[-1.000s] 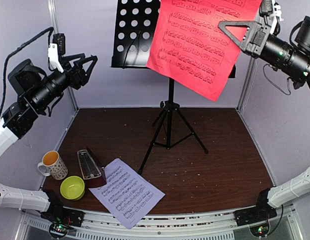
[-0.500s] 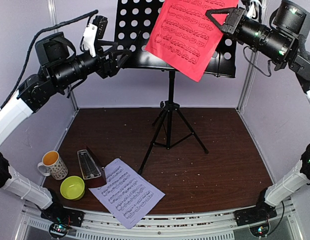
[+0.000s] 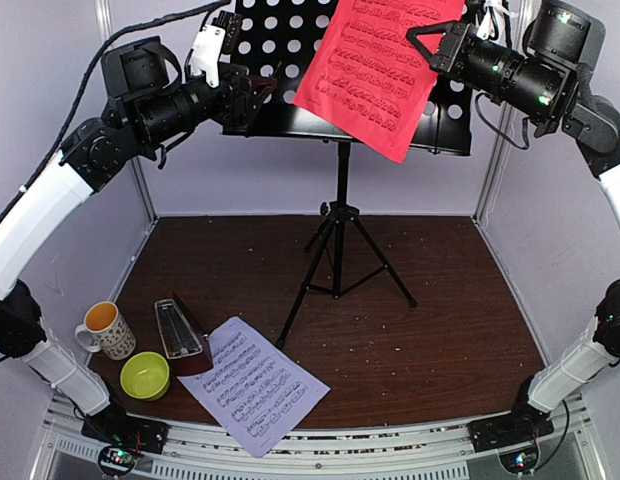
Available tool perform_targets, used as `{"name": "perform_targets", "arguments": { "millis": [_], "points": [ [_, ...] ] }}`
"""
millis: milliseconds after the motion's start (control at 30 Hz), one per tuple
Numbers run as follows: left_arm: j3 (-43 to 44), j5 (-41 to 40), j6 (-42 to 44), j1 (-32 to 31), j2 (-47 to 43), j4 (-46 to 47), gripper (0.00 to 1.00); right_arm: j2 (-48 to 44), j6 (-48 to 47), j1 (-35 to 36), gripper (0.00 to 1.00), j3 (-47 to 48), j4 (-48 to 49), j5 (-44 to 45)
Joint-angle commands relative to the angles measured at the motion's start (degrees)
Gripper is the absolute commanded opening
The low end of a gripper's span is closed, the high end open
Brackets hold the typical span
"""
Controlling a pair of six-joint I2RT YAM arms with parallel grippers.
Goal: Set up the instrument practice props
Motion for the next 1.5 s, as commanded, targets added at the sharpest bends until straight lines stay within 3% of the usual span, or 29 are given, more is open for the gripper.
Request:
{"name": "perform_targets", "arguments": {
  "millis": [0,233,433,533,833,1000,1200,1467],
  "points": [
    [2.31,-3.09,1.99,-0.34,1.45,-1.05,0.62,0.26,-2.35,-0.28,0.00,1.53,0.38,2.55],
    [3.93,-4.93,3.02,-0.49,3.13,-2.39,0.55,1.49,-4.18,-0.33,0.00,2.39,-0.14,3.75],
    [3.30,-7.38,4.00,-0.90,3.27,0.14,0.34,1.76,-4.74,-0.34,0.00,2.06,0.22,3.93],
    [2.23,-8.54,4.41,-1.12,2.94,2.20,0.30,1.78,-4.88,-0.29,0.00,1.85,0.04,3.85],
    [-4.92,-9.51,3.69,-1.71,0.46,11.87,0.22,2.08,-5.97,-0.29,0.00,1.45,0.03,5.01],
    [-9.48,-11.03,4.65,-1.82,-0.69,18.39,0.09,2.69,-6.37,-0.33,0.00,1.44,0.19,5.02],
    [-13.09,-10.01,5.20,-1.78,-1.76,24.01,0.01,3.40,-6.95,-0.33,0.00,1.71,0.30,5.25],
    [-21.73,-7.71,5.04,-1.87,-5.02,36.99,0.00,4.26,-7.80,-0.33,0.00,1.98,0.73,5.42]
  ]
}}
